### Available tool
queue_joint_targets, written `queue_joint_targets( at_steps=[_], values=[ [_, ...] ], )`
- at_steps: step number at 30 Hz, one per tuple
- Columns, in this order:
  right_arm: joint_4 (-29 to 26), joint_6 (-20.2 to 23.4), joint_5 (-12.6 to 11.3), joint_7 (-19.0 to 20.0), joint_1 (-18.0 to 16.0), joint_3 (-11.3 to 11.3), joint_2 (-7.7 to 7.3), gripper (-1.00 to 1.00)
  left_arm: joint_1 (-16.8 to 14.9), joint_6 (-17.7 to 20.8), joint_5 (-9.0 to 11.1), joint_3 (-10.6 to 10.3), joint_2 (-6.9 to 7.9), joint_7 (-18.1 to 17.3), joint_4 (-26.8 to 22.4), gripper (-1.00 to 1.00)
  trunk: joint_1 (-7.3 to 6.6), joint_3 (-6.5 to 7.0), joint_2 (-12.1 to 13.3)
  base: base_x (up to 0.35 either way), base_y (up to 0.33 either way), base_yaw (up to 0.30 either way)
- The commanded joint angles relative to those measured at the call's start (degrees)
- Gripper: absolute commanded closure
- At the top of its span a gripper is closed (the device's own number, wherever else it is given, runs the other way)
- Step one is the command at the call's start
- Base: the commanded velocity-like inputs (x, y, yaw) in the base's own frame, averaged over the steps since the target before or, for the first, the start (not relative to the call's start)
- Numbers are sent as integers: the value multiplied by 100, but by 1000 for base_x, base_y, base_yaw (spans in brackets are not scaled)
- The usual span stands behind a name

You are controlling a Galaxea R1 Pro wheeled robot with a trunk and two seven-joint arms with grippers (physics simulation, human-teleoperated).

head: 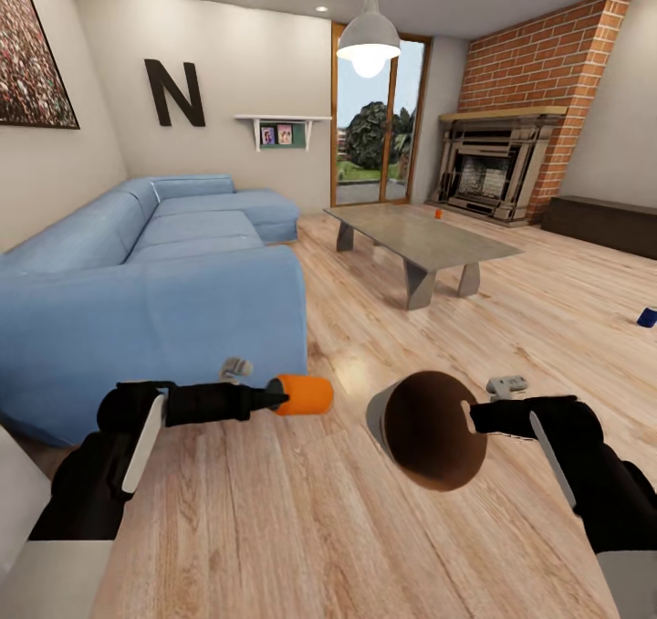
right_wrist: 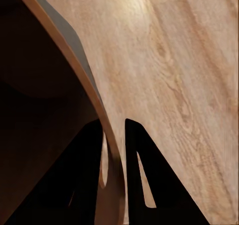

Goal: Put the three can of soda from the living room inside the tash can in the kitchen.

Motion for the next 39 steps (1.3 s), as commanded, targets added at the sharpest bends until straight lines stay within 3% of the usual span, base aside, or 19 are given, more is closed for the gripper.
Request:
queue_joint_targets(
  at_steps=[1, 5, 11, 15, 17, 21, 22, 24, 31, 33, 39],
  values=[
    [108, 38, -233, 28, -82, 52, 1, 100, 7, 0, -14, -2, 13, -106, -6, 100, 0, 0, 0, 0, 0, 0],
    [444, 38, -227, 25, -262, 151, 10, 100, -12, 0, 19, 10, 32, -368, -136, 100, 0, 0, 0, 0, 0, 0],
    [655, 38, -223, 25, -523, 376, 118, 100, -54, 0, 6, -1, -9, -1276, -216, 100, 0, 0, 0, 60, 0, 0],
    [717, 38, -216, -37, -574, 543, 219, 100, -82, 0, 8, 8, -38, -1602, -198, 100, 0, 0, 0, 129, 28, 0],
    [781, 38, -195, -175, -587, 607, 293, 100, -88, 0, 12, 11, -88, -1688, -201, 100, 0, 0, 0, 175, 75, 0],
    [875, 38, -159, -337, -678, 703, 500, 100, -87, 0, -25, -29, -375, -1744, -177, 100, 0, 0, 0, 190, 41, 0],
    [883, 38, -157, -348, -685, 722, 524, 100, -87, 0, -32, -55, -408, -1740, -174, 100, 0, 0, 0, 195, 16, 0],
    [917, 38, -151, -382, -703, 818, 624, 100, -87, 0, -53, -299, -517, -1658, -162, 100, 0, 0, 0, 197, 7, 0],
    [941, 38, -147, -601, -716, 869, 751, 100, -83, 0, -63, -566, -604, -1206, -58, 100, 0, 0, 0, 189, 2, 0],
    [939, 38, -145, -659, -715, 882, 768, 100, -79, 0, -84, -824, -700, -803, 154, 100, 0, 0, 0, 107, 0, 0],
    [885, 38, -147, -683, -702, 887, 752, 100, -77, -91, -82, -1025, -743, 29, 372, 100, 0, 0, 0, 33, 0, 0]
  ],
)
